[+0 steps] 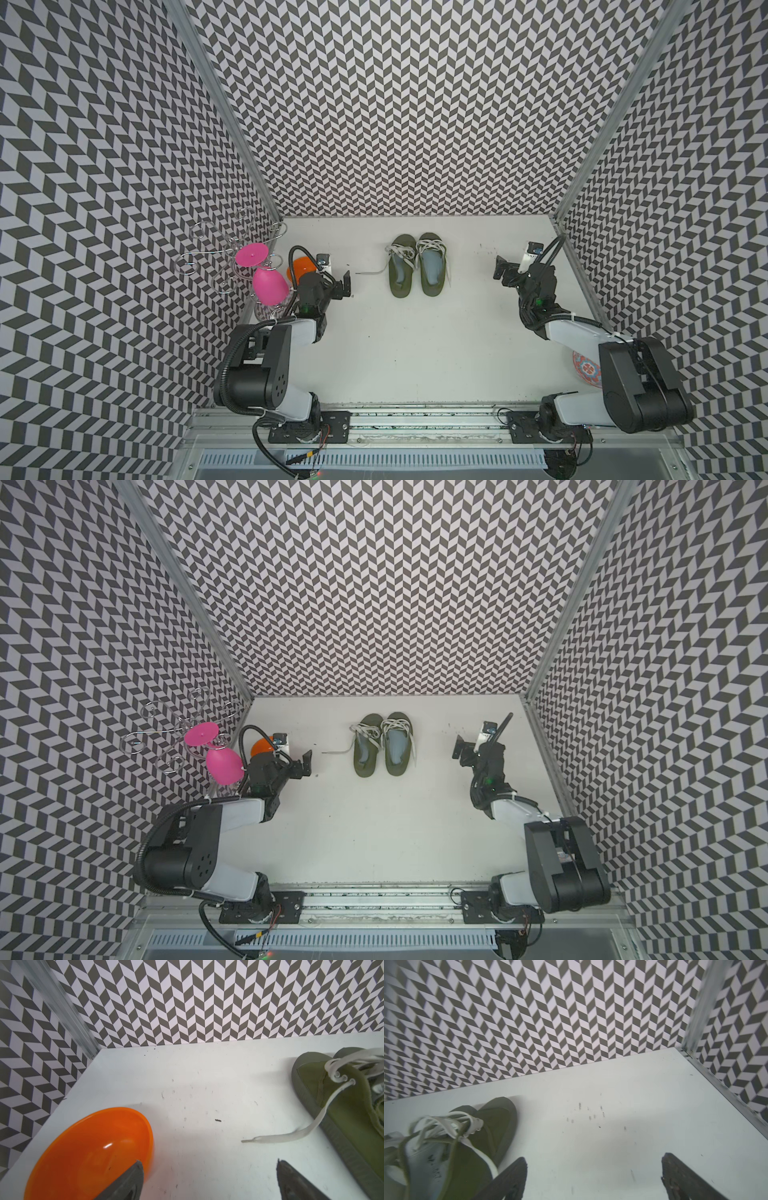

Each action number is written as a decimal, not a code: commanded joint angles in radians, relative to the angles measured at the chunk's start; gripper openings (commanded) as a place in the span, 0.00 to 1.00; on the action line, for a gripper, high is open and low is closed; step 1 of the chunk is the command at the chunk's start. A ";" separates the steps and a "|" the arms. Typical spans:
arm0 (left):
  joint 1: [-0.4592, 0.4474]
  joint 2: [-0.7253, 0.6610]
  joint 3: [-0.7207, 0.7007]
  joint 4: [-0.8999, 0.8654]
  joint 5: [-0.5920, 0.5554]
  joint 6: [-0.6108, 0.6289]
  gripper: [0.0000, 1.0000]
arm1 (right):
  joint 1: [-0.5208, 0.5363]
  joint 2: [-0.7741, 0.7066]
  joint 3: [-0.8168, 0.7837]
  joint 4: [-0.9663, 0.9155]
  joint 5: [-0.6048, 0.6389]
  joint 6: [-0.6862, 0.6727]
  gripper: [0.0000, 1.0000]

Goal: Insert the insole into the shoe
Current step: Reset both arms

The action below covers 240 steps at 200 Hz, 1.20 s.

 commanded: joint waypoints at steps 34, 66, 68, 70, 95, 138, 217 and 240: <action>0.026 0.011 -0.124 0.377 0.004 -0.004 1.00 | -0.079 0.016 -0.183 0.371 0.019 -0.018 1.00; 0.029 0.030 -0.180 0.478 -0.025 -0.023 0.99 | -0.080 0.101 -0.247 0.589 -0.074 -0.124 1.00; 0.029 0.025 -0.177 0.458 -0.024 -0.026 1.00 | -0.080 0.119 -0.257 0.624 -0.078 -0.125 1.00; 0.029 0.024 -0.176 0.454 -0.023 -0.027 1.00 | -0.079 0.134 -0.267 0.665 -0.078 -0.125 1.00; 0.031 0.034 -0.181 0.484 -0.022 -0.023 0.99 | -0.075 0.123 -0.306 0.660 -0.070 -0.129 1.00; 0.024 0.031 -0.193 0.506 -0.035 -0.020 1.00 | -0.076 0.150 -0.306 0.728 -0.057 -0.126 1.00; 0.027 0.034 -0.193 0.512 -0.032 -0.021 1.00 | -0.068 0.146 -0.240 0.623 -0.099 -0.151 1.00; 0.026 0.033 -0.194 0.513 -0.032 -0.020 1.00 | -0.066 0.140 -0.249 0.631 -0.095 -0.150 1.00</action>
